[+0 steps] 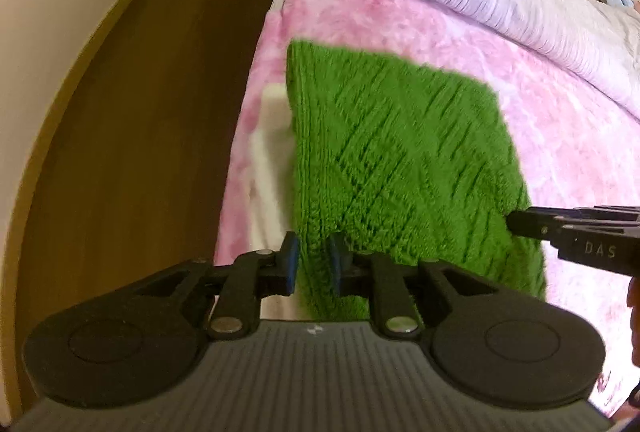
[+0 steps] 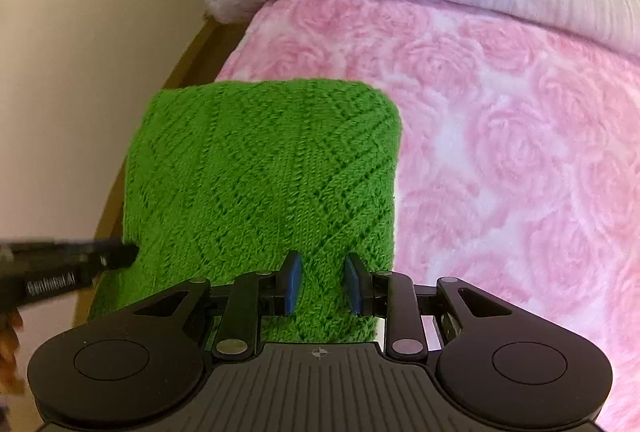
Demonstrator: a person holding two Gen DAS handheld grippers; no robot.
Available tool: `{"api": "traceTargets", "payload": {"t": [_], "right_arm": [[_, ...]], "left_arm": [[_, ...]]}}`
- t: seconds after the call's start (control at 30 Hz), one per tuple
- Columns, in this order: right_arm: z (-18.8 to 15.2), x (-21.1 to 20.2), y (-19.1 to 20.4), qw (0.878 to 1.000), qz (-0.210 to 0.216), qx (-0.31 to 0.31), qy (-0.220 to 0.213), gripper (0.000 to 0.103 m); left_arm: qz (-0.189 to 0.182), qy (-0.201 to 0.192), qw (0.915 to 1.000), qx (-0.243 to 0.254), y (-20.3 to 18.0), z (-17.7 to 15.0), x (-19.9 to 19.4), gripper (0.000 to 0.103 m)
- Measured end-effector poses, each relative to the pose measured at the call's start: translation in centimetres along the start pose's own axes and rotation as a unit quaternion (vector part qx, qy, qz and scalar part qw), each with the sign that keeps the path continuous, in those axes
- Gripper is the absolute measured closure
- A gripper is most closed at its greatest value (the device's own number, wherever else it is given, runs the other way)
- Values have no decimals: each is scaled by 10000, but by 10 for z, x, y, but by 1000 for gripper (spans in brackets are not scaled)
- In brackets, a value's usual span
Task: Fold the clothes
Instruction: 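Grasp the vest edge with both grippers and straighten it on the towel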
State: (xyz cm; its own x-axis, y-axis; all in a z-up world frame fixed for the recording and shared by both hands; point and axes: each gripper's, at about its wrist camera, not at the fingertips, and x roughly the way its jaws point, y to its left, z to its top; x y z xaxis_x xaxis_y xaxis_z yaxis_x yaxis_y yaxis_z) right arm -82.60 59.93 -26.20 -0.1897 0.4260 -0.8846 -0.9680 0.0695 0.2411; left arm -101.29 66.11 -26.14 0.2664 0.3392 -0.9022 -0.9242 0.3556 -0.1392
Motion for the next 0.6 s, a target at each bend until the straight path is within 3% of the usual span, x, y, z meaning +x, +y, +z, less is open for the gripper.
{"api": "traceTargets", "payload": {"t": [0.13, 0.3, 0.47, 0.6], "right_arm": [[28, -14, -6, 9984, 116, 290, -467, 75], [65, 13, -17, 9960, -85, 394, -797, 75], [70, 64, -32, 9979, 53, 487, -430, 75], [67, 58, -26, 9990, -41, 146, -431, 75]], "left_arm": [[-258, -472, 9985, -125, 2, 30, -17, 92], [-186, -827, 9963, 146, -1, 71, 16, 93], [-18, -532, 9986, 60, 12, 73, 59, 94], [-56, -578, 9980, -231, 24, 64, 54, 94]]}}
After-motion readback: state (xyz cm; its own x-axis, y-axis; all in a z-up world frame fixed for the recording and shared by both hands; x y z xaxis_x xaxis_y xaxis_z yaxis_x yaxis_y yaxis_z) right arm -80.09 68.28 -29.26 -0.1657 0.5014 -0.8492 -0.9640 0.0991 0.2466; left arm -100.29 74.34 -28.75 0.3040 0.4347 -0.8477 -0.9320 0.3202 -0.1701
